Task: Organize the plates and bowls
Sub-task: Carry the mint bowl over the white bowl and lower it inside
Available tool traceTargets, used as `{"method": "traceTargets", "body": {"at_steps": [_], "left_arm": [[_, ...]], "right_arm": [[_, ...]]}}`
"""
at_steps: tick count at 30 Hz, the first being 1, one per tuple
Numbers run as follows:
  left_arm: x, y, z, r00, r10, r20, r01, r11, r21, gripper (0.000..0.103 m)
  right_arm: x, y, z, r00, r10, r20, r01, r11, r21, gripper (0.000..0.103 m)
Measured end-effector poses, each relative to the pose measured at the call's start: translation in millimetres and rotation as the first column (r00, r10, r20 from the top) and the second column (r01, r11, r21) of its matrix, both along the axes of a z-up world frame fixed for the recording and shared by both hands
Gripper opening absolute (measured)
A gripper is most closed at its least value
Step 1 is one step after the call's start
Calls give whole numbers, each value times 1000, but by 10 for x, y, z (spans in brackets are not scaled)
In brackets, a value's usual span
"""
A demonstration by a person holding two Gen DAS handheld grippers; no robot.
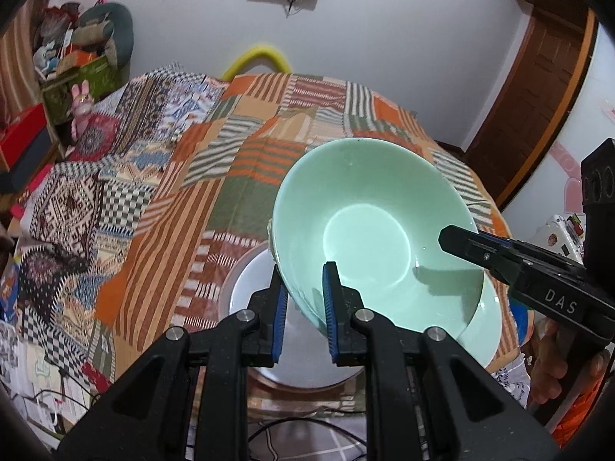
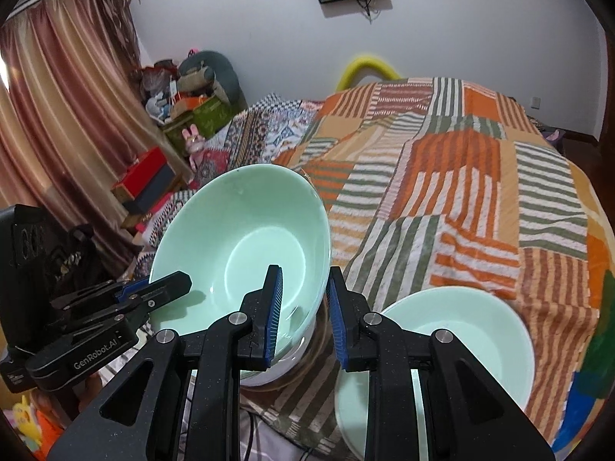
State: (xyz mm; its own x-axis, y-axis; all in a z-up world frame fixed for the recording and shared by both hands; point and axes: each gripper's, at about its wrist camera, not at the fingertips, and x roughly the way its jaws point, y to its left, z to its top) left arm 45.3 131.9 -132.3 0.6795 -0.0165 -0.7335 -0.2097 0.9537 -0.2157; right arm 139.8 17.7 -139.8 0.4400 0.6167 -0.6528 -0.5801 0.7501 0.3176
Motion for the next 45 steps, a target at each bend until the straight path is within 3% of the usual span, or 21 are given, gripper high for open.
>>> {"method": "traceTargets", "body": {"at_steps": [16, 29, 45], "left_arm": [[-77, 238, -485, 993, 55, -100, -59, 997, -39, 16], [-73, 310, -715, 985, 75, -158, -82, 996, -39, 16], [-85, 398, -849, 982, 81, -172, -95, 993, -71, 16]], "right_arm": [[-69, 317, -354, 995, 47, -91, -54, 996, -69, 23], [-65, 431, -559, 988, 69, -140, -84, 990, -110, 23], [-92, 515, -588, 987, 101, -123, -118, 983, -141, 24]]}}
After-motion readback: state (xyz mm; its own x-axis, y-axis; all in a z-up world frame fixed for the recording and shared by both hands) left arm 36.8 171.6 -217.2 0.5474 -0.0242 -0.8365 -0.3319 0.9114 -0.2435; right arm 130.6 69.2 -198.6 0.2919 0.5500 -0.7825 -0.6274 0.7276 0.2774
